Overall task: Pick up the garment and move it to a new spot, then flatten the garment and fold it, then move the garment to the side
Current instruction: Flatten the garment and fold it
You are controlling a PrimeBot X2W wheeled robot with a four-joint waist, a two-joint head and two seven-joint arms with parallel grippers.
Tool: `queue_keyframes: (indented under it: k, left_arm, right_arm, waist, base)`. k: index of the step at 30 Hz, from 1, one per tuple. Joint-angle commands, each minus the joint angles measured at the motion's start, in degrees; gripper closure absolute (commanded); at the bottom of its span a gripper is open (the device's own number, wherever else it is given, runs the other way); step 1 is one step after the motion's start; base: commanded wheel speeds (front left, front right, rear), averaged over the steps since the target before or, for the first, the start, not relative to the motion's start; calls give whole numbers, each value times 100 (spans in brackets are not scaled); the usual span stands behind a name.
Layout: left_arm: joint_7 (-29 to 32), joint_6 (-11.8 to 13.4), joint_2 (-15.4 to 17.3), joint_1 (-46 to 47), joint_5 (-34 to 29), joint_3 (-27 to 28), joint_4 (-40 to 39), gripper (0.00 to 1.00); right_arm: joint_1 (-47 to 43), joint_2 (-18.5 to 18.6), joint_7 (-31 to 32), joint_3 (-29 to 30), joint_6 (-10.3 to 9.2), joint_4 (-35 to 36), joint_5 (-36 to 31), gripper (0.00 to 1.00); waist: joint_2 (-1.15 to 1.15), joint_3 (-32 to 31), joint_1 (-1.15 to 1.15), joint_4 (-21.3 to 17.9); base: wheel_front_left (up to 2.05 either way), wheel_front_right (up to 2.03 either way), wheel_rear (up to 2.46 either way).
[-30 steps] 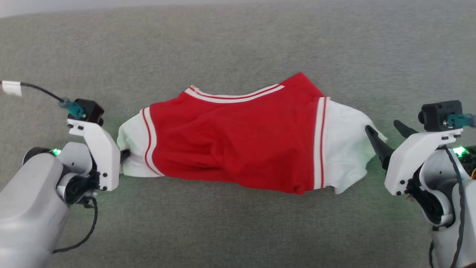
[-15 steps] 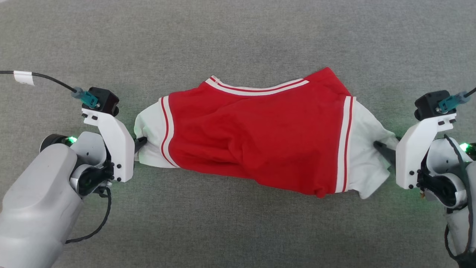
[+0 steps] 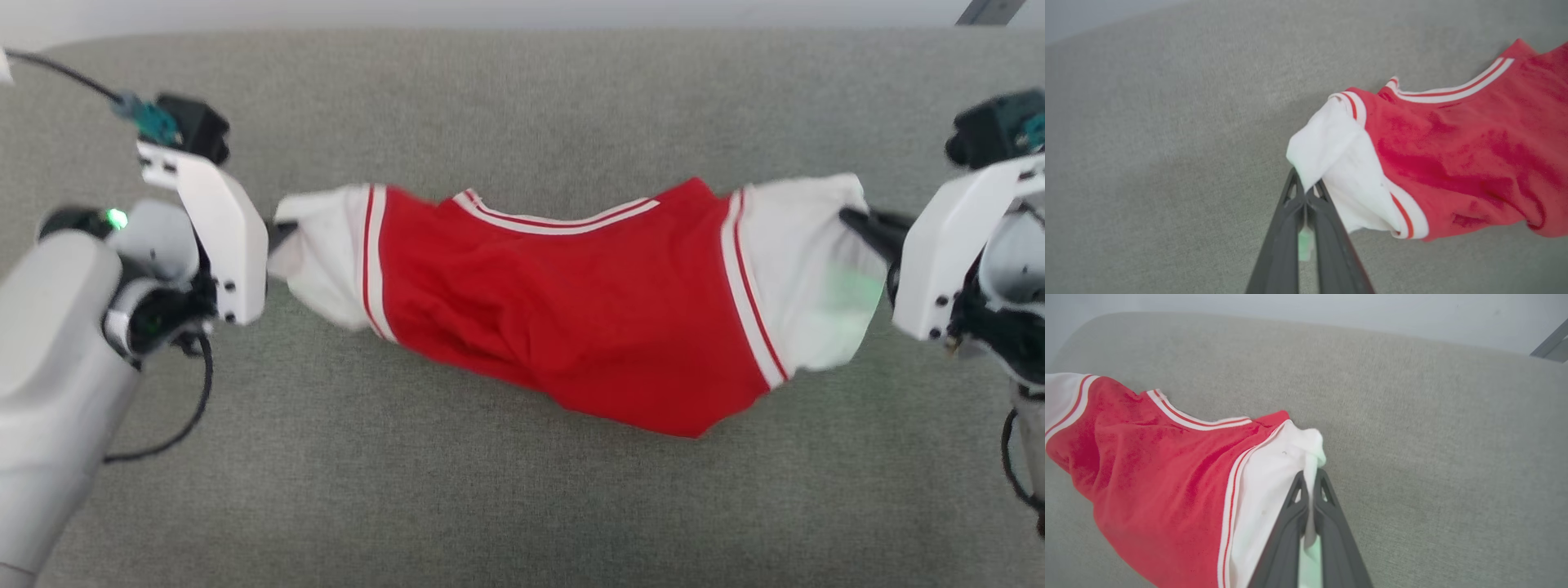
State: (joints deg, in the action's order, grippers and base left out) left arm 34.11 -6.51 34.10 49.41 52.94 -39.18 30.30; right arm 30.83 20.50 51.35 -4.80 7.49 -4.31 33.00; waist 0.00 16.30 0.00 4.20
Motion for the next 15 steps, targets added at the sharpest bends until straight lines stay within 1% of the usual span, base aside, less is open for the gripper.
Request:
queue_keyframes:
  k: [1,9,15]
  left_arm:
    - [118,77,90,209,-8,66,-203,100]
    - [399,200,332,670,-70,174,-761,100]
    - [509,269,484,976,-107,276,-932,100]
  right_arm:
    - [203,43,-15,1,1,141,82,100]
    - [721,153,-144,-189,1,387,227,100]
    - [1150,236,-407,-262,1,275,163,100]
  waist:
    - [0,-238,0,-21]
    - [0,-744,0,-50]
    - [0,-1129,0,-75]
  base:
    - [0,0,0]
    - [0,0,0]
    - [0,0,0]
